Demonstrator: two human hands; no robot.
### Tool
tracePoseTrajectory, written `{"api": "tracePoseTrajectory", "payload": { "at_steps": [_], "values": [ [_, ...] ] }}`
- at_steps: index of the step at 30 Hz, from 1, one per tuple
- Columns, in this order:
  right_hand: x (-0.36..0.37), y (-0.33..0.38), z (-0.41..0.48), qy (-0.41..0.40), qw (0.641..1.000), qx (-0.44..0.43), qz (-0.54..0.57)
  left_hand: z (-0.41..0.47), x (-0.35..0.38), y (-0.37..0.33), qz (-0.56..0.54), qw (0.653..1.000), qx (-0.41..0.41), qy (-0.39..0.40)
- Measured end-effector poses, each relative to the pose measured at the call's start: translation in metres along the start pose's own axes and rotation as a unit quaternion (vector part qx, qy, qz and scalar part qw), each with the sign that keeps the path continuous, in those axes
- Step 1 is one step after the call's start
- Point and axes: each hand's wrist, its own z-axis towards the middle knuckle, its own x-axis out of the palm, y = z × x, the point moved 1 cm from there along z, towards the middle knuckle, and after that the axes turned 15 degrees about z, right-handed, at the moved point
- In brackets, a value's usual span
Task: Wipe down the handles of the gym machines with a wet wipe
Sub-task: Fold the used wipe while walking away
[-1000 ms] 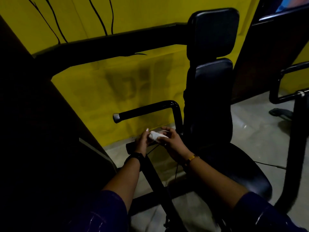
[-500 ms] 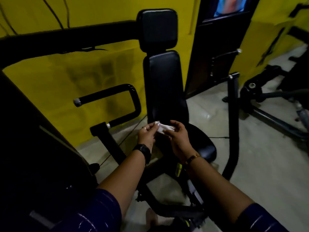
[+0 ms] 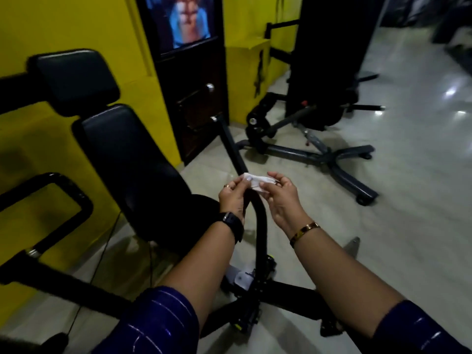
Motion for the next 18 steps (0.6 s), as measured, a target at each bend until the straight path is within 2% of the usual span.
{"api": "tracePoseTrajectory", "payload": {
  "at_steps": [9,18],
  "values": [
    [-0.146,0.16,-0.011,-0.076,0.988,-0.104,0.087,-0.062,0.205,0.068,-0.001,0.995,-0.044,0.093],
    [-0.355,0.373,-0.072,-0.17,0.945,-0.259,0.106,-0.178,0.456,0.192,0.04,0.957,-0.112,0.263]
  ]
}}
